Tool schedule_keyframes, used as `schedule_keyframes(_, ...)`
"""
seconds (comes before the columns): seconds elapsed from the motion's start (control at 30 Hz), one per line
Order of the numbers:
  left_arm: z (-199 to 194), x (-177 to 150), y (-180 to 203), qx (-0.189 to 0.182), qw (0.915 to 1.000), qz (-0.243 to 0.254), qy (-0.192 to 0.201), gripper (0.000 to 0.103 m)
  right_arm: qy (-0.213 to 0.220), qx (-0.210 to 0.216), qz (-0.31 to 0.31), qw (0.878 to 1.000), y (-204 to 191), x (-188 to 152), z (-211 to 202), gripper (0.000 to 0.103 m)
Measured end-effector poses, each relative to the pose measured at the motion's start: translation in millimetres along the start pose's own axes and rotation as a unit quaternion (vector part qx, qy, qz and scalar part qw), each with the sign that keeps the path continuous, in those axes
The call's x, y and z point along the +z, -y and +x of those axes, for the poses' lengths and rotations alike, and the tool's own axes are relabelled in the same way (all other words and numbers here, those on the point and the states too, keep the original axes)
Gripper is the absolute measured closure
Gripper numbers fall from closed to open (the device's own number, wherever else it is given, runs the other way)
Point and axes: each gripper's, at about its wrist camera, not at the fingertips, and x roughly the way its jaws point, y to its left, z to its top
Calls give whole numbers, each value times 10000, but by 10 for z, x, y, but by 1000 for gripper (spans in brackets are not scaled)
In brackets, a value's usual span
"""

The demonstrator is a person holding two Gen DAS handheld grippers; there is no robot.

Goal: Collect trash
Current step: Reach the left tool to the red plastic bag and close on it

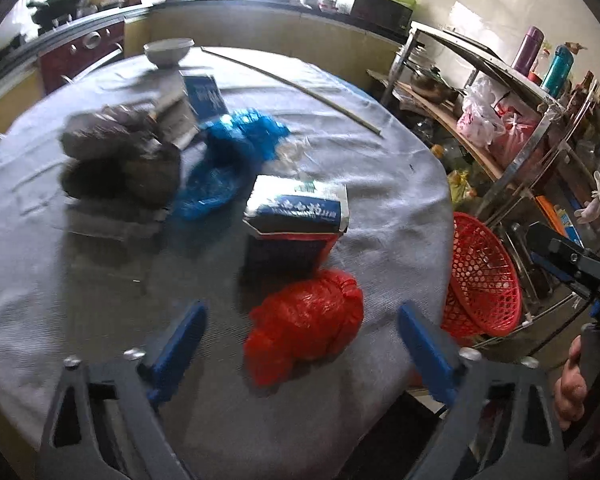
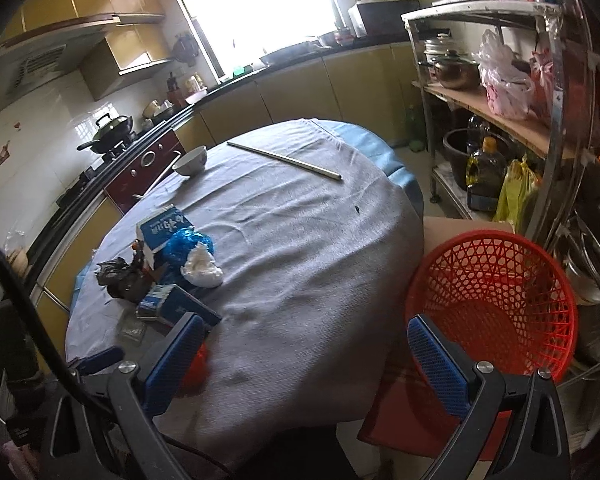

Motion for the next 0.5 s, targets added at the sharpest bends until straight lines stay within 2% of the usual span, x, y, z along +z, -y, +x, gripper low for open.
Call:
schedule_keyframes(0.03,65,0,-16,-51,10000,-15,-84,27,-19,26,-5,10000,0,9,34,0)
schedule_keyframes(0.07,115,-11,-24,-77,9998,-25,-160,41,-33,62,-16,10000,-11,20,65,0)
schedule_keyframes(0.13,164,-40,-87,-329,9991,-139,-243,45,-10,177,-62,9998,-36,46,122,0)
schedule_keyframes(0.17,144,-57,-124,-405,9988,-221,-190,51,-13,268,-97,9996,-71,64,154,0)
schedule_keyframes(0.33,-27,-151,-211,-549,9984,-119,-34,57,-180,1040,-350,9938,-355,159,382,0)
schedule_keyframes(0.5,-170,-217,-343,-569,9982,-154,61,58,-488,1677,-918,9803,-799,209,733,0)
